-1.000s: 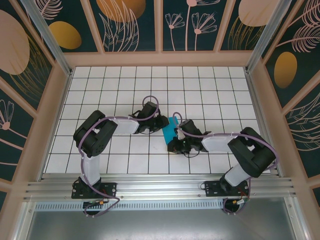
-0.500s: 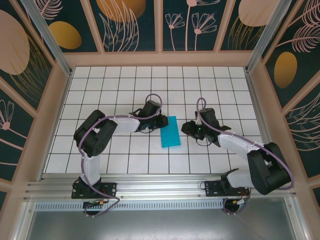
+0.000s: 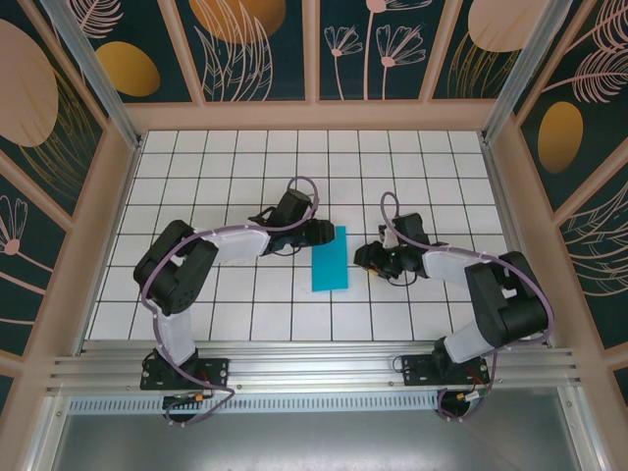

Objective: Fold a paper plane with a square sheet of paper (pick it up from the middle)

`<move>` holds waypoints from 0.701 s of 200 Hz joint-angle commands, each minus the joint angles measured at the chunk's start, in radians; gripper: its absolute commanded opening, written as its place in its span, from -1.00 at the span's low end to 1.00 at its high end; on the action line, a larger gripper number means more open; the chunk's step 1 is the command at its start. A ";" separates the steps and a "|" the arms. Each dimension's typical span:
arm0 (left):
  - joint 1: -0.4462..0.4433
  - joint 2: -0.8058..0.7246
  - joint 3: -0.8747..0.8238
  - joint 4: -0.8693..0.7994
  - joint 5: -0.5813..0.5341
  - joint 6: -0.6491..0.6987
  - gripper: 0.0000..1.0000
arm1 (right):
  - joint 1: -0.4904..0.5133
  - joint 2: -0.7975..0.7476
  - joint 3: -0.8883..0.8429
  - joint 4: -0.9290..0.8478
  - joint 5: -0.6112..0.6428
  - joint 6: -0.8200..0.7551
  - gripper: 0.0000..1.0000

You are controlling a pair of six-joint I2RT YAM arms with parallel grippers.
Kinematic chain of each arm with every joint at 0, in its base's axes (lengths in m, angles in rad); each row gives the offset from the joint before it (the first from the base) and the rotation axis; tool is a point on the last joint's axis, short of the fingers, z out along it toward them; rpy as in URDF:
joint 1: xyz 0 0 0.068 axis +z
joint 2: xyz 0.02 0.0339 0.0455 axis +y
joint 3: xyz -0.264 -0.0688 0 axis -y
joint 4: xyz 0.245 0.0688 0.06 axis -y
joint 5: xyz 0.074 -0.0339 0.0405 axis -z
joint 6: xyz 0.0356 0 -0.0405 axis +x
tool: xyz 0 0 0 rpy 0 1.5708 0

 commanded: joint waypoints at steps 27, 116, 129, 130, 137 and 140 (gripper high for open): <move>0.005 -0.127 -0.101 0.016 -0.042 -0.050 -0.03 | 0.002 0.061 0.065 0.077 -0.135 -0.036 -0.09; -0.043 -0.247 -0.206 0.001 -0.099 0.044 0.13 | 0.052 0.168 0.134 0.143 -0.165 0.000 -0.12; -0.072 -0.257 -0.207 -0.024 -0.137 0.083 0.17 | 0.055 0.176 0.146 0.134 -0.155 0.005 -0.14; -0.075 -0.258 -0.207 -0.027 -0.141 0.086 0.18 | 0.055 0.178 0.147 0.132 -0.153 0.004 -0.15; -0.096 -0.266 -0.209 -0.040 -0.166 0.111 0.18 | 0.053 0.180 0.155 0.121 -0.142 0.007 -0.18; -0.105 -0.268 -0.210 -0.046 -0.178 0.124 0.17 | 0.054 0.183 0.159 0.119 -0.139 0.008 -0.20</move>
